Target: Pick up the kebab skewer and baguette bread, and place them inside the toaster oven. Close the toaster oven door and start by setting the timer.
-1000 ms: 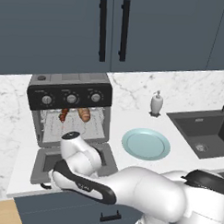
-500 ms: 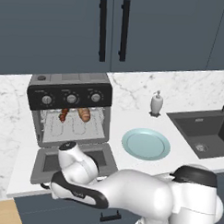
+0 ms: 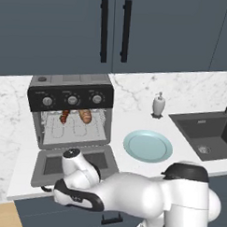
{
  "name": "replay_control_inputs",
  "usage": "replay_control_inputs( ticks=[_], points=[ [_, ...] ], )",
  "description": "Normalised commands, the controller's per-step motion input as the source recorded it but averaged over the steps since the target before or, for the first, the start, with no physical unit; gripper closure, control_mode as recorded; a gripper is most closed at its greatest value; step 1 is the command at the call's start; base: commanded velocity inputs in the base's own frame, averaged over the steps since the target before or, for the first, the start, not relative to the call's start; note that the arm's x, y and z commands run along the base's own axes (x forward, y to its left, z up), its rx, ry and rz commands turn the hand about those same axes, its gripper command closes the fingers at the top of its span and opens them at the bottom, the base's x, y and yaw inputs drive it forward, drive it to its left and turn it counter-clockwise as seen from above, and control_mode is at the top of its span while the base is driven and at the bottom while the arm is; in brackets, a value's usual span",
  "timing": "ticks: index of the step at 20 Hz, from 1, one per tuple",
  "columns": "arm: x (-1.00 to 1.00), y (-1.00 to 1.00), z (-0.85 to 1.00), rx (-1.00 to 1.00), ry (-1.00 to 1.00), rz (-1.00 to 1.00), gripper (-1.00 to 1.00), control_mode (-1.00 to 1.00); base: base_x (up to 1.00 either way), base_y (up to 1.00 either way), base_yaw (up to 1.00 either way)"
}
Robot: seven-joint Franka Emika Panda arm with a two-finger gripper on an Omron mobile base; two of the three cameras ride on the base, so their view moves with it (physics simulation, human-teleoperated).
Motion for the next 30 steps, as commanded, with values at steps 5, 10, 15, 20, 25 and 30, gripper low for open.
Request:
replay_control_inputs(
  ticks=[5,10,15,20,25,30],
  points=[
    [0.42,-0.04,-0.09,0.00,-0.02,0.00,-1.00,-1.00,0.00,0.00,0.00],
    [0.47,-0.05,0.14,0.00,-0.13,0.00,-1.00,-1.00,0.00,0.00,0.00],
    [0.60,-0.12,0.31,0.00,-0.22,0.00,-1.00,-1.00,0.00,0.00,0.00],
    [0.80,-0.01,0.42,0.00,-0.25,0.00,-1.00,-1.00,0.00,0.00,0.00],
    [0.92,-0.04,0.52,0.00,-0.21,0.00,-1.00,-1.00,0.00,0.00,0.00],
    [0.99,-0.04,0.53,0.01,-0.20,0.00,-1.00,-1.00,0.00,0.00,0.00]
  ],
)
